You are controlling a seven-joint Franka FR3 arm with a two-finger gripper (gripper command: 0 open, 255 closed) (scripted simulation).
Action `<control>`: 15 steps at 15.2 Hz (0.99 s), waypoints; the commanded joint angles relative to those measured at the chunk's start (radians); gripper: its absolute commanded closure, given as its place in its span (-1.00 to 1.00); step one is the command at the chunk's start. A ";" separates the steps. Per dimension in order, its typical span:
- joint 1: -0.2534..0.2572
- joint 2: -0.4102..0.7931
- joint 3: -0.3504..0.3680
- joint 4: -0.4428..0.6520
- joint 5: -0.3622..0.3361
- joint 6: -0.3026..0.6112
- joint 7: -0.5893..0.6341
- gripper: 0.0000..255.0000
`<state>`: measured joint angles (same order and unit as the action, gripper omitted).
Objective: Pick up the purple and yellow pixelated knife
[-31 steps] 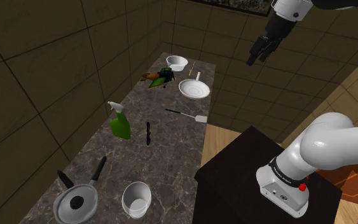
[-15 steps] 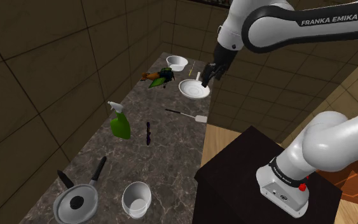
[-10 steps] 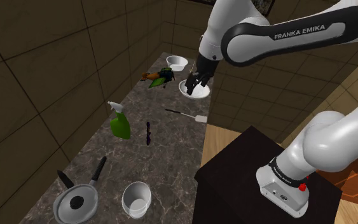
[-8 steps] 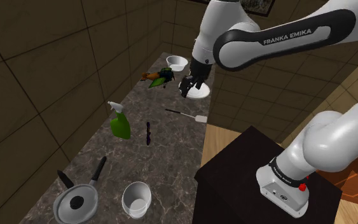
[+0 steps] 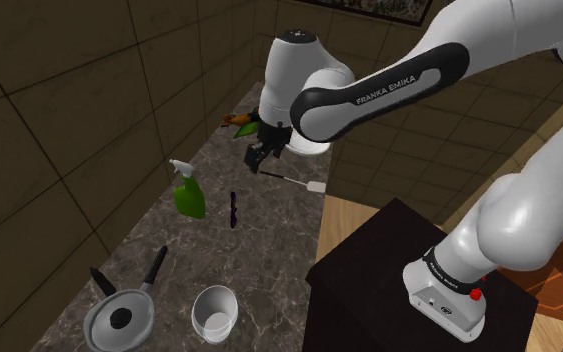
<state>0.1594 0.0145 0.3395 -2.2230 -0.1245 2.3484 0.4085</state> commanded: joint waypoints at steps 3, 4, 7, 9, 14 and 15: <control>0.035 0.148 0.017 0.087 -0.096 0.041 0.086 -1.00; 0.048 0.186 0.016 0.115 -0.120 0.045 0.106 -1.00; 0.091 0.300 0.009 0.205 -0.188 0.051 0.159 -1.00; 0.102 0.327 0.003 0.219 -0.204 0.062 0.172 -1.00; 0.113 0.372 -0.014 0.210 -0.237 0.112 0.198 -1.00; 0.116 0.382 -0.017 0.209 -0.243 0.122 0.204 -1.00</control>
<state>0.2738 0.3869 0.3263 -2.0117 -0.3610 2.4585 0.6079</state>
